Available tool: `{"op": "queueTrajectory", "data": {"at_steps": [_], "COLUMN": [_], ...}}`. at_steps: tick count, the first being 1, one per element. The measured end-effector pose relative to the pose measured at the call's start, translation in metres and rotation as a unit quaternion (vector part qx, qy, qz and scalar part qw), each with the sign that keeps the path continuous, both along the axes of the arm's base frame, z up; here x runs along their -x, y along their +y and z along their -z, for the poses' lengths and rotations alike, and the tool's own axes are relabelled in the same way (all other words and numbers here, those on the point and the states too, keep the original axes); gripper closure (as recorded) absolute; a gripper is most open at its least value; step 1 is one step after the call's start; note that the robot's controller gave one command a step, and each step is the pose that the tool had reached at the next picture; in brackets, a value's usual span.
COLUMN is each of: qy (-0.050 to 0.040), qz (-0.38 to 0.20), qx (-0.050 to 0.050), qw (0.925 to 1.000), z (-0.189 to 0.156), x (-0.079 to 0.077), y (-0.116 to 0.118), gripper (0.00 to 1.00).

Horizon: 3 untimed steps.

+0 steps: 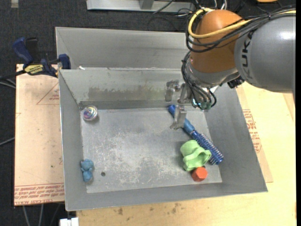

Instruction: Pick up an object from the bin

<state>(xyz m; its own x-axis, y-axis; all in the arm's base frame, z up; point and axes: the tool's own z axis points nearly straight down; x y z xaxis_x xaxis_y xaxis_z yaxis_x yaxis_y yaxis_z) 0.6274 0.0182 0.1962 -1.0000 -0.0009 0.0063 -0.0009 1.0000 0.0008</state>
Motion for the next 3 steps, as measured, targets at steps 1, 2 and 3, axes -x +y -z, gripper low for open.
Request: {"op": "queueTrajectory", "data": {"at_steps": [1,2,3], "qy": [0.0001,-0.0030,-0.0053], "qz": [-0.043,-0.202,-0.147], "qx": [0.000,0.000,-0.009], "qw": [0.9991,0.9793,0.9891], "z": [0.109,0.111,0.107], "x": [0.014,0.041,0.085], "y": [-0.049,-0.121,-0.161], "gripper": [0.00,0.00,0.00]}}
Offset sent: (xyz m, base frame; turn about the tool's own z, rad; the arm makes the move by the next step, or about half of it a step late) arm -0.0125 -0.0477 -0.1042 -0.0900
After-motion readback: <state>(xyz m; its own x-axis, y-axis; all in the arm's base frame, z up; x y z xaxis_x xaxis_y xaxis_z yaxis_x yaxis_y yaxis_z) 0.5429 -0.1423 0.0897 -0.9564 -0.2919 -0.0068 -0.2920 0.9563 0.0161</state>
